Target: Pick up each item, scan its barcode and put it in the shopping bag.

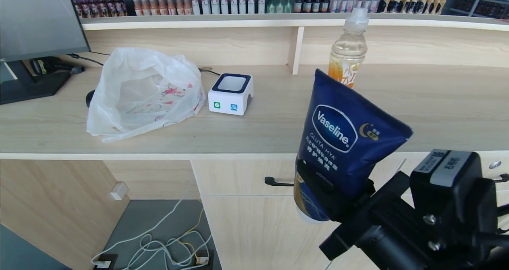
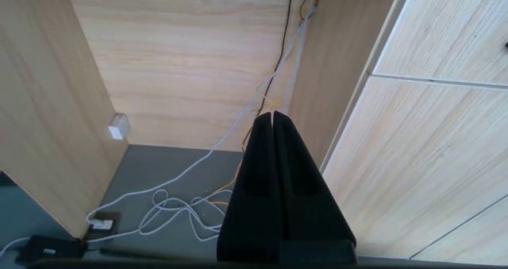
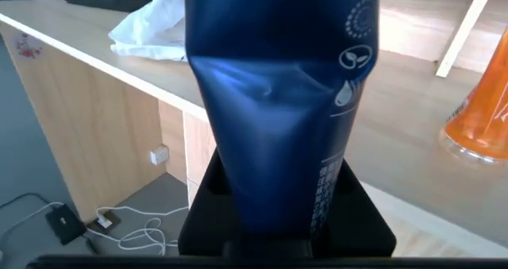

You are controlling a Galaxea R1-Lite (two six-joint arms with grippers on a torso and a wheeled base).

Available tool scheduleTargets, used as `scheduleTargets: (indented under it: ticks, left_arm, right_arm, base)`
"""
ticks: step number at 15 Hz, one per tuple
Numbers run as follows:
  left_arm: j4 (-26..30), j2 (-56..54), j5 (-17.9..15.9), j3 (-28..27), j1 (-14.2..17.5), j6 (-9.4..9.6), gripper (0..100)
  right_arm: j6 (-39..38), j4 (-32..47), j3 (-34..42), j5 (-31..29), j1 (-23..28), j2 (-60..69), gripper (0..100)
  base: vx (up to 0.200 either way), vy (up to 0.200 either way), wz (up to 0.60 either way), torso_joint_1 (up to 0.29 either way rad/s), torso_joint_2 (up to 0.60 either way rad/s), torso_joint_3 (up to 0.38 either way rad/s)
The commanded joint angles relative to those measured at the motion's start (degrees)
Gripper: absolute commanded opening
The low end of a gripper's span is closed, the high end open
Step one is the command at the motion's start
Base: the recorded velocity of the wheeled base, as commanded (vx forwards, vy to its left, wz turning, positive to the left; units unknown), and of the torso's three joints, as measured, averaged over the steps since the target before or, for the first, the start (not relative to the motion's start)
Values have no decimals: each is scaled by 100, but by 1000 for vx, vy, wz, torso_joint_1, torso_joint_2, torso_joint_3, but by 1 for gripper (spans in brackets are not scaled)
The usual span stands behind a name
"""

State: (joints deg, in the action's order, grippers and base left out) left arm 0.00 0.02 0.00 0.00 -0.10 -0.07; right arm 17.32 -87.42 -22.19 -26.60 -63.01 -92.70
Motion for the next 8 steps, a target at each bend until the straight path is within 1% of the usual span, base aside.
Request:
scheduleTargets:
  ticks: [1, 4, 5, 6, 8]
  left_arm:
    - [0, -2, 0, 0, 1, -1, 0]
    - [0, -2, 0, 0, 1, -1, 0]
    - [0, -2, 0, 0, 1, -1, 0]
    - [0, -2, 0, 0, 1, -1, 0]
    - [0, -2, 0, 0, 1, -1, 0]
  right_arm:
    - [69, -3, -119, 76, -97, -161, 0]
    - [360, 6, -84, 472, -88, -179, 0]
    - [570, 6, -23, 612, -88, -222, 0]
    - [904, 6, 92, 805, -88, -240, 0]
    - [1704, 6, 57, 1306, -88, -258, 0]
  base:
    - [0, 0, 0, 0, 0, 0]
    - [0, 0, 0, 0, 0, 0]
    - [0, 0, 0, 0, 0, 0]
    - [0, 0, 0, 0, 0, 0]
    - [0, 0, 0, 0, 0, 0]
